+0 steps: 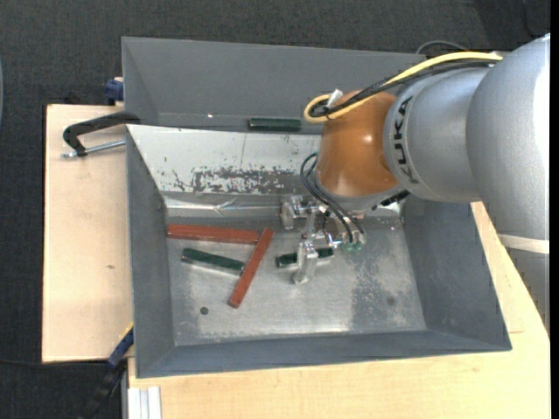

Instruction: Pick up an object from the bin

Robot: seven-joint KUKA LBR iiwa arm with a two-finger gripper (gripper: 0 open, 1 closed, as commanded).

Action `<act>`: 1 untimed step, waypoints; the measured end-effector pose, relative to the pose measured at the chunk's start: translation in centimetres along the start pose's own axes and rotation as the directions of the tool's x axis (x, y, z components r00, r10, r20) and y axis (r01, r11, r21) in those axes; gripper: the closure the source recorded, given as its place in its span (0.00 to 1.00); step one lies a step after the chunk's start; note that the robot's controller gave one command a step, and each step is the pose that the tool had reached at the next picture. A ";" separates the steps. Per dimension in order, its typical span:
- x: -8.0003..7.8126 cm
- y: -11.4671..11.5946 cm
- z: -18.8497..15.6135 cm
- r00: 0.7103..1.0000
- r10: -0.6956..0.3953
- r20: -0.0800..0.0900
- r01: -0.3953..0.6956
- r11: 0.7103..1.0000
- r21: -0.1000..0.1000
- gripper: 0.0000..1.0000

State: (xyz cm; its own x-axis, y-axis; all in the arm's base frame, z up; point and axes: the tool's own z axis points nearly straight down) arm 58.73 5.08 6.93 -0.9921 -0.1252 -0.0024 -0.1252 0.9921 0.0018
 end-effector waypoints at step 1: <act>1.8 -1.7 -0.2 0.992 -0.127 -0.001 0.127 0.992 0.000 1.00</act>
Offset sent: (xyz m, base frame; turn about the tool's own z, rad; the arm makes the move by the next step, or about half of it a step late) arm 0.0000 0.0000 0.0000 0.0000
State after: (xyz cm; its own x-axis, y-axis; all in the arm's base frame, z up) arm 57.18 3.21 7.09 -0.9681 -0.2504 -0.0013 -0.2504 0.9681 0.0010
